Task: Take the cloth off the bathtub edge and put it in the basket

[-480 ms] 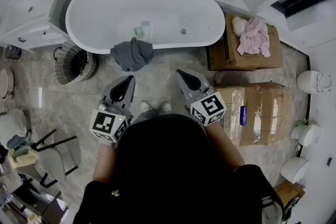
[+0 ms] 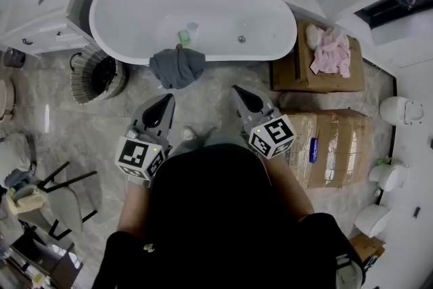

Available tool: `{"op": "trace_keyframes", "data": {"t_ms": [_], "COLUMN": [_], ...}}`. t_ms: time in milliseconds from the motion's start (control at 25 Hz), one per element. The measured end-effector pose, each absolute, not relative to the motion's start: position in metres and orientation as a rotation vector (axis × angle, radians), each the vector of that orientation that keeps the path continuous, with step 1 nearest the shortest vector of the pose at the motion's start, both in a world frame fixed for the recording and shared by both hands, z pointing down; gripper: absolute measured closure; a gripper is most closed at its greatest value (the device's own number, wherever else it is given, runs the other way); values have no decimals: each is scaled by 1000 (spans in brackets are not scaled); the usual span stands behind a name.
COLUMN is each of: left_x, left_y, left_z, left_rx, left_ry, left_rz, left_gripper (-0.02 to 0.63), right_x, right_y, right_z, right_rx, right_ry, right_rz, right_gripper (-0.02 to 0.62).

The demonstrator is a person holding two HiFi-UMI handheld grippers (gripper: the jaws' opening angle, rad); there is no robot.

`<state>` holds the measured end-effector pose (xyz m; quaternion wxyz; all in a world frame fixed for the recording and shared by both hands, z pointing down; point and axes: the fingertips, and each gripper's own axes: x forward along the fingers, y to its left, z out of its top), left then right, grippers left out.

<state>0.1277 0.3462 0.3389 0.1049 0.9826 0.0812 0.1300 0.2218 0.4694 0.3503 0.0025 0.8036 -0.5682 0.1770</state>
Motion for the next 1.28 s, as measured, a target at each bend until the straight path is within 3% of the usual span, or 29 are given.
{"op": "trace_keyframes", "data": {"t_ms": [400, 1280], "left_x": [131, 240], "left_y": [302, 208], "left_z": [358, 376], "left_rx": [2874, 2781], "left_ry": [159, -453], "left_rz": [409, 498], "left_gripper": [594, 594], "right_x": [237, 387], "right_y": [422, 278], "right_z": [364, 411], "right_rx": [2467, 1937], "right_ry": [-1806, -2228], "right_rz": [567, 679], "right_gripper": [598, 598]}}
